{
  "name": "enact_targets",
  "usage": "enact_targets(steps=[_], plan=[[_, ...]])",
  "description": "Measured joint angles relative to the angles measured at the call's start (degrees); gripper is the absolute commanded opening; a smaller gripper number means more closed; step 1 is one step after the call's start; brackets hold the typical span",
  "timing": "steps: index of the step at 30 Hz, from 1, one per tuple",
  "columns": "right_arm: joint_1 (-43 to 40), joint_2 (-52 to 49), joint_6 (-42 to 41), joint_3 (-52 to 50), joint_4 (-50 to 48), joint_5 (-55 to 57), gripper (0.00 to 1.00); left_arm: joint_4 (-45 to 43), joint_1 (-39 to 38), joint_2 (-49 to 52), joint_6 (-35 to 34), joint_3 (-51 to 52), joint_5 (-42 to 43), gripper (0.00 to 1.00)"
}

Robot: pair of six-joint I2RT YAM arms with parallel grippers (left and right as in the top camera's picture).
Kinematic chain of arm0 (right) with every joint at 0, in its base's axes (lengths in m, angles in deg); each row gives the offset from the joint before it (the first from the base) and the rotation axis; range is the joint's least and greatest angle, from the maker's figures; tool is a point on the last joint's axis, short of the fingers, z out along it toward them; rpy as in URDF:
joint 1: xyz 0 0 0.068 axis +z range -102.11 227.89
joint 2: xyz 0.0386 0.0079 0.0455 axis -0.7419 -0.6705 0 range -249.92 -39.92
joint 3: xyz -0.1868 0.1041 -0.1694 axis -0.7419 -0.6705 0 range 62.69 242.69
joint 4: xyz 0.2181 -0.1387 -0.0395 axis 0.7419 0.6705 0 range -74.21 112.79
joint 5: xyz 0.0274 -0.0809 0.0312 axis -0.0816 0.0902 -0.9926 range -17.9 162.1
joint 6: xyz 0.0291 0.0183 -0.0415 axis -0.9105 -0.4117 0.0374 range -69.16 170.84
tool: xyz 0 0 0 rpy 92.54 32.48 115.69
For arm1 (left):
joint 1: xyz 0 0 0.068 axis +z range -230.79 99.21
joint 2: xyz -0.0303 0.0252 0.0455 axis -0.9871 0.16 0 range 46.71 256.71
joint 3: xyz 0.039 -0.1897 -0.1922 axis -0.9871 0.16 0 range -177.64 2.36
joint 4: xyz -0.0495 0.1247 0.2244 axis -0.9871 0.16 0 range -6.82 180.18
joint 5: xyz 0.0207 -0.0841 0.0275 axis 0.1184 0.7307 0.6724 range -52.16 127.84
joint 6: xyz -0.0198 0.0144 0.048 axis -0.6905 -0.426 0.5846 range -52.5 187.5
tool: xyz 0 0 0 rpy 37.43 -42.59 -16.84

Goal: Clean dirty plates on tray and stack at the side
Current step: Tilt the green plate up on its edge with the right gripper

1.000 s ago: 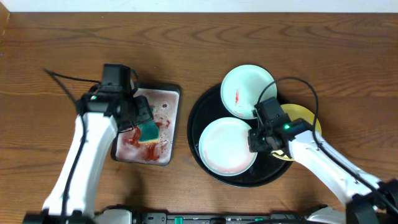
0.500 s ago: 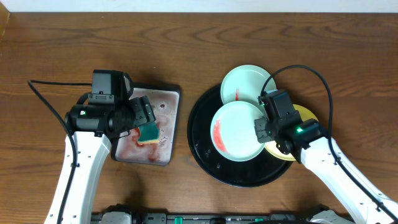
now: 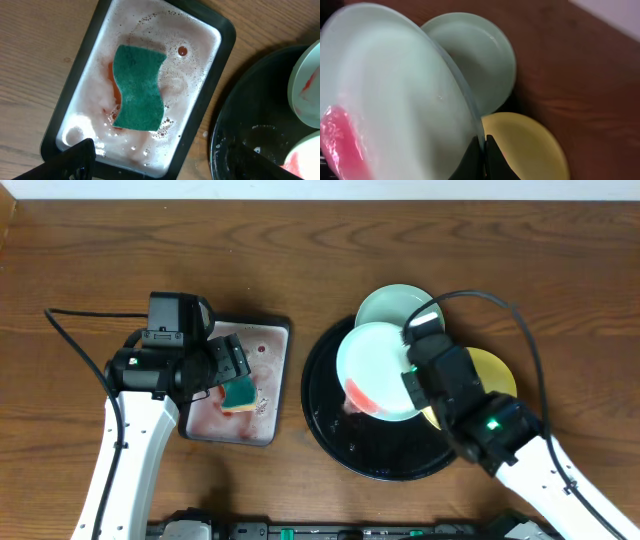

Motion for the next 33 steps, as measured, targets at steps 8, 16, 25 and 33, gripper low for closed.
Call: enact_targets(steps=[8,16,25,33], plan=[[10.67,-0.15,6.75,-0.02,-0.46,15.08,0.01,0.0,0.0,0.0,0.0,0.0,0.0,0.84],[17.79,-0.15,10.54,-0.02,-0.48,26.4,0.01,0.0,0.0,0.0,0.0,0.0,0.0,0.84],[25.07,-0.15,15.32,-0.02,-0.55,38.82,0.01,0.0,0.0,0.0,0.0,0.0,0.0,0.84],[27.32,-0.15,17.84,-0.02,-0.66,42.66,0.01,0.0,0.0,0.0,0.0,0.0,0.0,0.84]])
